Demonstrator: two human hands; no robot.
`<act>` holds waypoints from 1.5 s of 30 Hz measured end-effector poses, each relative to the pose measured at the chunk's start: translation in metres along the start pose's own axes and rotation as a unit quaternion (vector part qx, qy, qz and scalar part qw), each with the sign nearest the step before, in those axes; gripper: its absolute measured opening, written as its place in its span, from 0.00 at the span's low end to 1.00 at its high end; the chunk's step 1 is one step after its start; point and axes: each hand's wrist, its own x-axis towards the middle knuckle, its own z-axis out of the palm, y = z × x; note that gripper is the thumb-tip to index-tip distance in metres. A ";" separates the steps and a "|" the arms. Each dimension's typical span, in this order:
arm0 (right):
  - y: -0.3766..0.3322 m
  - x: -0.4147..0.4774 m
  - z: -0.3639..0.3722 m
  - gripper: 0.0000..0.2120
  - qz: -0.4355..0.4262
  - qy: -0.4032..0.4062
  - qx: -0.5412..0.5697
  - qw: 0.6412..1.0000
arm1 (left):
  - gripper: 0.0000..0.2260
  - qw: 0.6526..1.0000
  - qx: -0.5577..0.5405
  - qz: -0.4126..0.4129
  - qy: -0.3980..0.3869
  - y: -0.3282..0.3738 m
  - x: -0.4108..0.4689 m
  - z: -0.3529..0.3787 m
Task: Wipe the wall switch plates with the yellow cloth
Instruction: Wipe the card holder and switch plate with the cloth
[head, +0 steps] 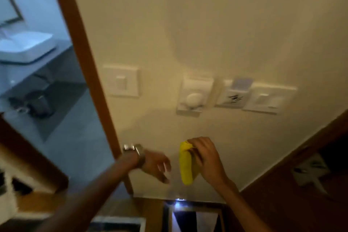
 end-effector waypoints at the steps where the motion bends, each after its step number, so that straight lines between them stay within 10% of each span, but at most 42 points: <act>1: 0.004 0.004 -0.026 0.16 -0.009 0.013 -0.025 1.000 | 0.21 0.997 0.061 0.003 0.048 0.025 -0.007 -0.043; 4: 0.009 0.018 -0.067 0.19 -0.041 0.084 -0.094 0.991 | 0.19 0.904 0.184 0.075 0.378 0.108 -0.052 -0.161; 7: 0.015 0.037 -0.090 0.15 -0.063 0.193 -0.167 0.965 | 0.22 0.646 0.332 0.259 0.637 0.214 -0.091 -0.258; 9: 0.021 0.051 -0.101 0.13 -0.069 0.247 -0.234 0.938 | 0.27 0.482 0.422 0.207 0.739 0.253 -0.097 -0.304; 10: 0.026 0.058 -0.103 0.14 -0.064 0.272 -0.256 0.925 | 0.30 0.457 0.428 0.156 0.764 0.261 -0.095 -0.316; 20: 0.049 0.080 -0.084 0.08 0.008 0.445 -0.281 0.850 | 0.35 0.366 0.461 0.093 0.803 0.244 -0.071 -0.336; 32: 0.061 0.088 -0.037 0.26 0.010 0.336 -0.213 0.917 | 0.34 0.357 0.461 0.074 0.809 0.244 -0.071 -0.335; 45: 0.070 0.090 -0.034 0.31 -0.031 0.328 -0.253 0.910 | 0.34 0.350 0.456 0.082 0.814 0.242 -0.067 -0.338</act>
